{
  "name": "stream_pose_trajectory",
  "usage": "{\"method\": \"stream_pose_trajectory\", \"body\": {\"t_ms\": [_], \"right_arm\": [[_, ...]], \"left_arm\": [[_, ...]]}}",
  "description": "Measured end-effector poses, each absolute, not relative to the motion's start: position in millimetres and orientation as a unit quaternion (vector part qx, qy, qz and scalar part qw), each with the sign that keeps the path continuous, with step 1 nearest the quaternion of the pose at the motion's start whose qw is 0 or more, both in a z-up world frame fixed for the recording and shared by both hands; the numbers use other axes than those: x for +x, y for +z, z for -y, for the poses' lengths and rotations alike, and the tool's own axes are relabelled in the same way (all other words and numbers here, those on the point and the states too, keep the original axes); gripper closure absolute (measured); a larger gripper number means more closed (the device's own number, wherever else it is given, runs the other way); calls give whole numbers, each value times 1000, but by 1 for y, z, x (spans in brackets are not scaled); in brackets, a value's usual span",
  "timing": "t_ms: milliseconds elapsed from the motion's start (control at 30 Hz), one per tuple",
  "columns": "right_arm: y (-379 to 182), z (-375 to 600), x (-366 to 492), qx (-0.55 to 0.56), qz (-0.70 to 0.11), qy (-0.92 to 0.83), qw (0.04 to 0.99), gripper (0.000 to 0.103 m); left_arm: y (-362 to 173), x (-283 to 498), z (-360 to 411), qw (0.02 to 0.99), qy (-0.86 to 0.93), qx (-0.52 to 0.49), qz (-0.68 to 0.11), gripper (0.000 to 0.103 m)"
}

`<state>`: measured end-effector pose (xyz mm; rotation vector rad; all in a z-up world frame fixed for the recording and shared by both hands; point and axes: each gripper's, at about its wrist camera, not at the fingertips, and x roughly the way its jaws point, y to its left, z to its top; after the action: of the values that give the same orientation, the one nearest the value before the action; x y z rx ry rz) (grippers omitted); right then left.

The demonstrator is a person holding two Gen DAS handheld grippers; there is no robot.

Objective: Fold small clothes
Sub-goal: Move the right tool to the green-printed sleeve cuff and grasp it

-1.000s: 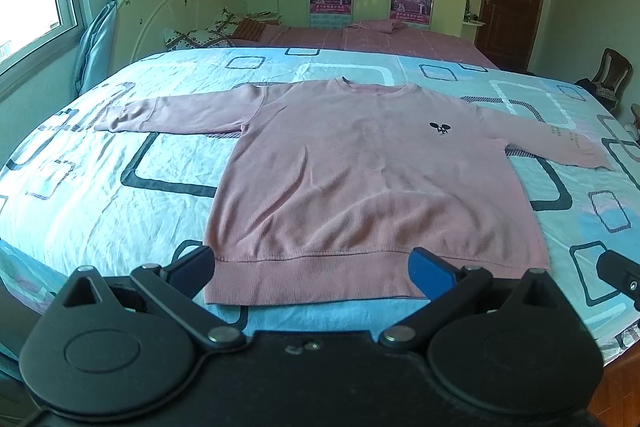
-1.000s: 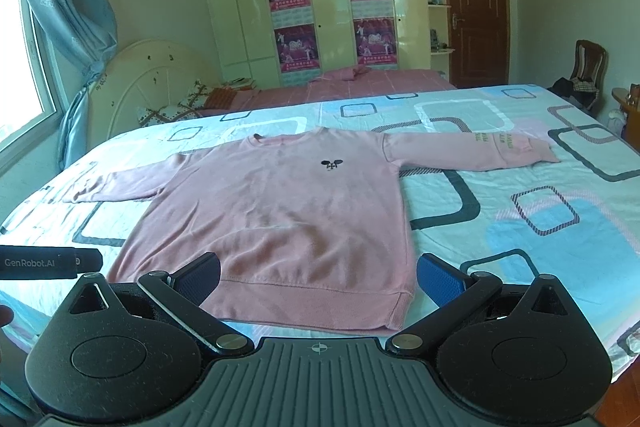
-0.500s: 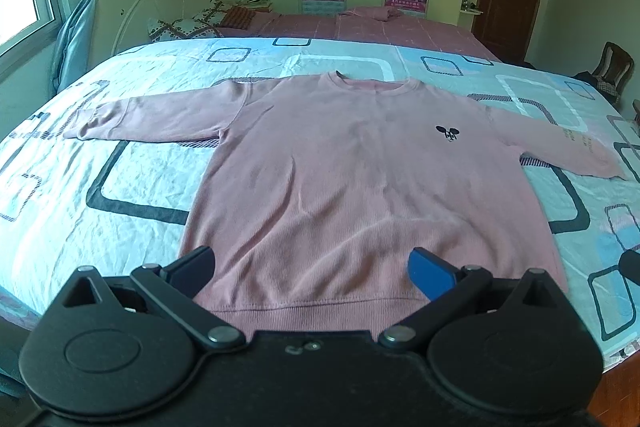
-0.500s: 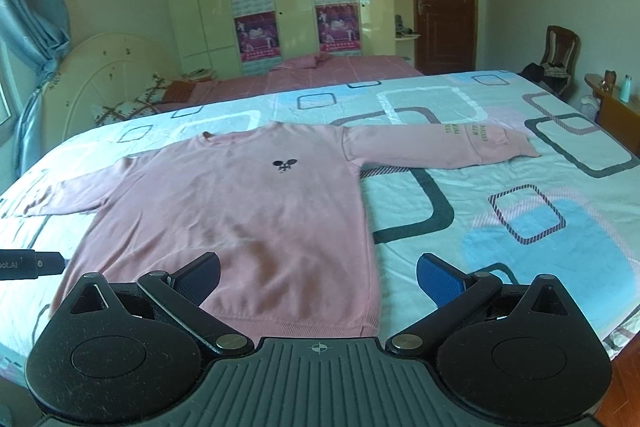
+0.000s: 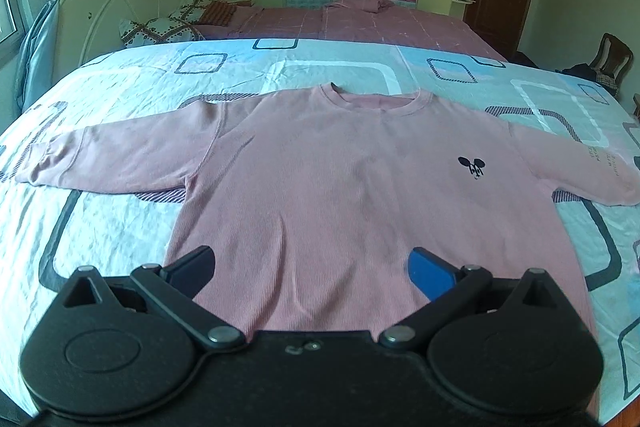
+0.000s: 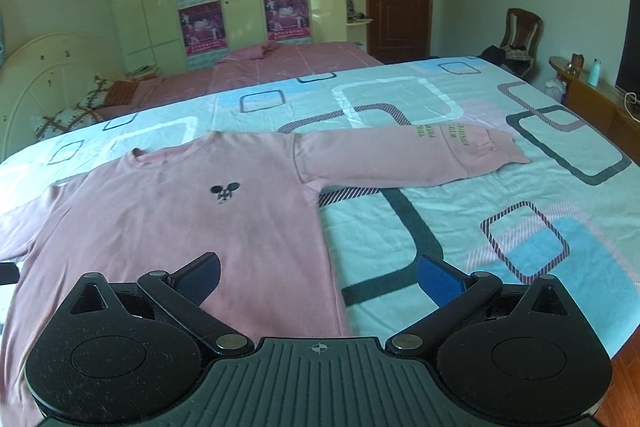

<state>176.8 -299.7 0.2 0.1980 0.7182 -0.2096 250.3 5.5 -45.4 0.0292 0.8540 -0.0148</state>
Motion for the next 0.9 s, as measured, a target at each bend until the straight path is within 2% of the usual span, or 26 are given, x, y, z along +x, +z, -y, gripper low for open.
{"method": "stream_pose_trajectory", "body": {"t_ms": [400, 900], "right_arm": [[-15, 343, 235, 91, -366, -127, 917, 0], [-73, 497, 309, 110, -391, -153, 901, 0]], "left_arm": [[-61, 309, 17, 903, 9, 16, -429, 1], [-101, 366, 101, 895, 35, 5, -444, 1]]}}
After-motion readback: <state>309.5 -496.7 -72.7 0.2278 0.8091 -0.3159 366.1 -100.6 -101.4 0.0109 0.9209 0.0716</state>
